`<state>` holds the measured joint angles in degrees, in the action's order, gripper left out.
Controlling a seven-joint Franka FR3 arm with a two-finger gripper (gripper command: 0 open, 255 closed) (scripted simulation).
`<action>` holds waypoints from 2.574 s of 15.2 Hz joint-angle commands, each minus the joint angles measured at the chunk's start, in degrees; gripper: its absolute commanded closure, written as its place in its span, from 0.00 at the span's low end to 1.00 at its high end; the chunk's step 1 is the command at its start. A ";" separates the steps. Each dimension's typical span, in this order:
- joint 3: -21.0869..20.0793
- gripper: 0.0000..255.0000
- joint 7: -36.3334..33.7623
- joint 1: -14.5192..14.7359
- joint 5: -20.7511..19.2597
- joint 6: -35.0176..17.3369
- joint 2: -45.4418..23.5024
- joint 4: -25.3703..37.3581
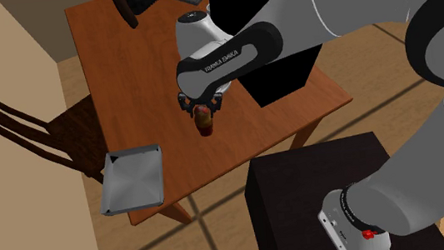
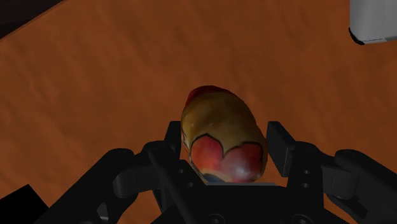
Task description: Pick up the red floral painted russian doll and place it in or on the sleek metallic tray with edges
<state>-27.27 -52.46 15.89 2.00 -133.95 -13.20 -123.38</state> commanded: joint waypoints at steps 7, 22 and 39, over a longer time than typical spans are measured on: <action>-0.53 1.00 0.71 -0.54 1.64 4.23 3.17 1.30; -0.87 1.00 1.73 -1.36 4.45 15.18 9.36 6.61; -7.45 1.00 -21.98 12.99 -4.80 22.45 -4.63 28.03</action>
<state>-34.49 -72.49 27.43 -1.66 -112.17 -16.12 -97.65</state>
